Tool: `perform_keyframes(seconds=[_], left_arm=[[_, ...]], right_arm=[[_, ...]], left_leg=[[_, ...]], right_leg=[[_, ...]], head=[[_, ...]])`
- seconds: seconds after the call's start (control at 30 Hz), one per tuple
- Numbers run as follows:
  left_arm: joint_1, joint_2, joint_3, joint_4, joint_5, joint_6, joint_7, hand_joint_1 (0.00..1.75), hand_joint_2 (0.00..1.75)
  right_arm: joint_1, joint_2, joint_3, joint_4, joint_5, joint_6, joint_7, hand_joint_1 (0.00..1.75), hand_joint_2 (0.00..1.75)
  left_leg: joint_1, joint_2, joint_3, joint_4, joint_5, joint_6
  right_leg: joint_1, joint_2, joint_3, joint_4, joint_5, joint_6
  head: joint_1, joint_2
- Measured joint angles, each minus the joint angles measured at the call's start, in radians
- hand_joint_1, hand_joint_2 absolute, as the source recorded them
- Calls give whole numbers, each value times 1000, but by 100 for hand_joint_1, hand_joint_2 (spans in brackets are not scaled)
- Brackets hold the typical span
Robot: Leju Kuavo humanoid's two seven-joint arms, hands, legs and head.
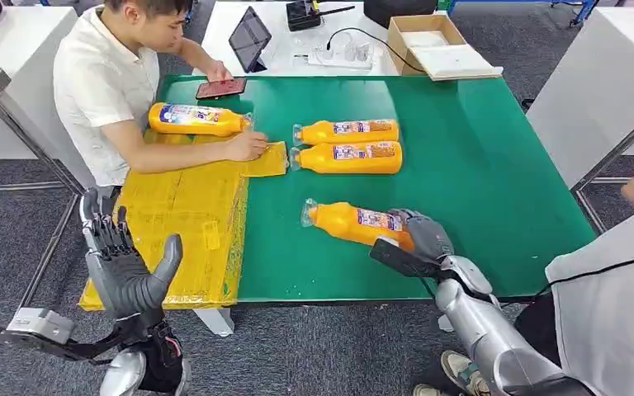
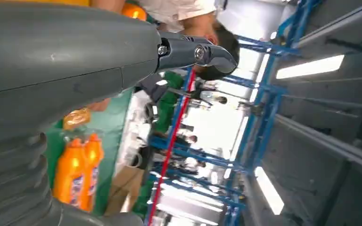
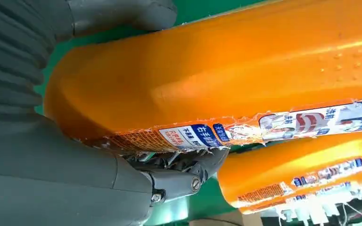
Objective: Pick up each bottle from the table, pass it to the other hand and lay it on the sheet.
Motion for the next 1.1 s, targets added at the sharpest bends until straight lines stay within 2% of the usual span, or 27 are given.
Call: perform_keyframes(seconds=[0.13, 0.3, 0.43, 0.53, 0.63, 0.83, 1.1], left_arm=[[-8, 10, -20, 65, -28, 54, 132, 0, 175], [-7, 19, -40, 165, 0, 57, 164, 0, 175], [-3, 24, -53, 214, 70, 34, 253, 0, 175], [-6, 32, -100, 305, 74, -21, 262, 0, 175], [-16, 43, -187, 407, 31, -94, 209, 0, 175], [-29, 55, -267, 431, -24, -127, 162, 0, 175], [-29, 53, -278, 359, 67, -223, 162, 0, 175]], right_arm=[[91, 16, -30, -97, -173, 0, -135, 175, 175], [232, 47, -33, -304, -245, -8, -131, 175, 175], [301, 66, -33, -414, -323, -24, -202, 175, 175], [354, 100, -14, -556, -373, -61, -212, 175, 175], [371, 127, 43, -669, -390, -80, -211, 175, 175], [365, 138, 137, -713, -391, -94, -204, 175, 175], [356, 188, 254, -596, -394, -51, -225, 175, 175]], left_leg=[[0, -1, -1, 0, 0, 0], [0, -1, -8, 0, 0, 0], [0, -4, -12, 0, 1, 0], [0, -2, -15, 0, 1, 0], [0, -2, -16, 0, 1, 0], [0, -3, -18, 0, 1, 0], [0, -4, -18, 0, 1, 0]], right_leg=[[0, -1, 1, 0, 0, 0], [0, 0, -6, 1, 0, 0], [0, -2, -8, 1, 0, 0], [-1, -2, -12, 1, 0, 0], [-1, -2, -13, 1, 0, 0], [-1, -2, -13, 1, -2, 2], [-1, -2, -13, 1, -2, 2]], head=[[0, 0], [0, 0], [0, 0], [-1, 0], [0, 0], [0, 0], [0, 0]])
